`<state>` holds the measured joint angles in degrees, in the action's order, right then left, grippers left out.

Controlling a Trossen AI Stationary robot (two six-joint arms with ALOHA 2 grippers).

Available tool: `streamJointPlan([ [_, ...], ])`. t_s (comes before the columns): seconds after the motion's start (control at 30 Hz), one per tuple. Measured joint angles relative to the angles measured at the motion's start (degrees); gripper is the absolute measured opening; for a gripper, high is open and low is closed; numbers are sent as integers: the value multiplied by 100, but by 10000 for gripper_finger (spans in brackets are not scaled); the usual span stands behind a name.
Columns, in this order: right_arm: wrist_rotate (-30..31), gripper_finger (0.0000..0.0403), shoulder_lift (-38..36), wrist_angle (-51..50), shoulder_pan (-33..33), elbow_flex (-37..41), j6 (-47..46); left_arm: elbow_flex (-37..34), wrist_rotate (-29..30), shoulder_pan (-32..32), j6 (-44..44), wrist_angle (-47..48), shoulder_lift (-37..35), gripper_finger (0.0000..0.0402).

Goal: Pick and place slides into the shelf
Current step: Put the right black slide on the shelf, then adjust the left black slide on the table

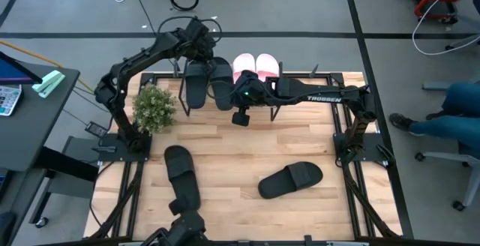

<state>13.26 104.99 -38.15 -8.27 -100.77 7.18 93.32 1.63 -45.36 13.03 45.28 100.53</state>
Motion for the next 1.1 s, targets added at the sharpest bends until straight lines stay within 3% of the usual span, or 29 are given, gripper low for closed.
streamJointPlan([
  [0.4,-27,4,-9,-128,194,0,-208,0,4,-49,-78,-201,52,3],
  [0.77,-33,2,-11,-871,1070,0,-876,2,15,154,-422,-144,-981,3],
  [0.97,-35,2,-11,-1764,1886,0,-1932,4,4,800,-773,784,-1995,10],
  [1.1,-24,3,-13,-1948,2600,0,-2755,7,-4,1623,-1360,1776,-2593,4],
])
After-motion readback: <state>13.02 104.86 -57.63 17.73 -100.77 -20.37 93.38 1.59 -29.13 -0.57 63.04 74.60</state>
